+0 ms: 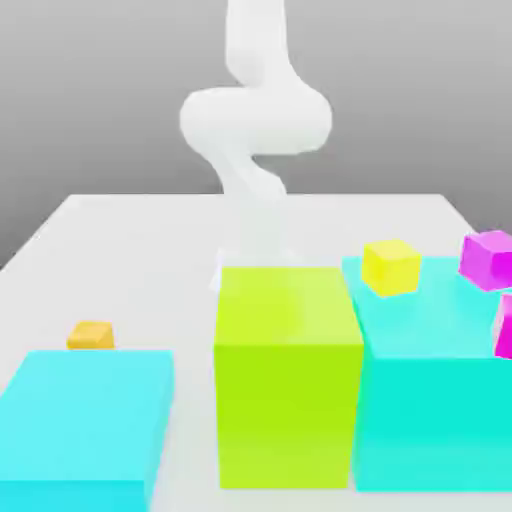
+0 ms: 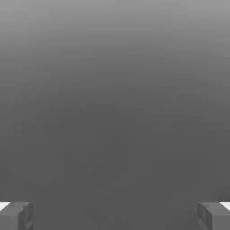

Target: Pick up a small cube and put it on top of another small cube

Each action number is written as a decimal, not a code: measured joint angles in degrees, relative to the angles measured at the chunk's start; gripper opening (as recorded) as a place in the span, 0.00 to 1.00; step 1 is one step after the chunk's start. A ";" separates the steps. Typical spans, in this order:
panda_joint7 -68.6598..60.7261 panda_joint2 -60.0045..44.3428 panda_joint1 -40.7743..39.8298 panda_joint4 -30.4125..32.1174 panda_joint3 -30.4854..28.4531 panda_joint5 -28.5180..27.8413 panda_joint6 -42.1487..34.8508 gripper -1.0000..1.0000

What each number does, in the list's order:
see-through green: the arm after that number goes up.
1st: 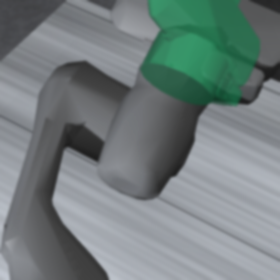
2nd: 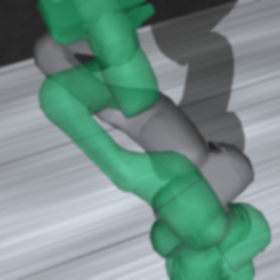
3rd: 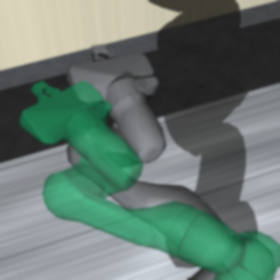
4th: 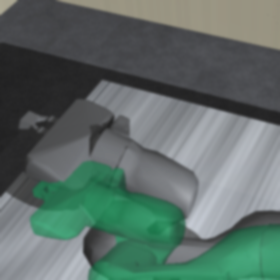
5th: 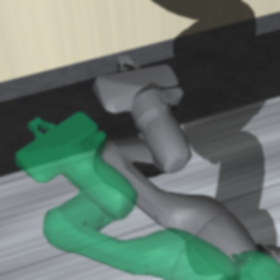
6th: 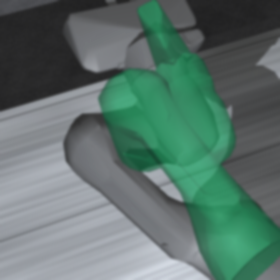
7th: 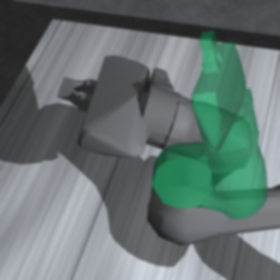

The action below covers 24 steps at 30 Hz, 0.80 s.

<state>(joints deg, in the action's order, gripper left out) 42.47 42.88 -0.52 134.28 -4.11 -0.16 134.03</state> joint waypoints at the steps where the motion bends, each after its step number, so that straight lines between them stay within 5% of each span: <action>1: -1.43 -1.31 -0.22 1.08 -1.73 -0.10 0.99 0.50; 24: -31.32 -31.26 -7.04 24.40 -30.06 -2.42 22.61 0.50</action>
<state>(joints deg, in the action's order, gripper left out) 11.15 11.62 -7.57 158.67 -34.17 -2.58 156.64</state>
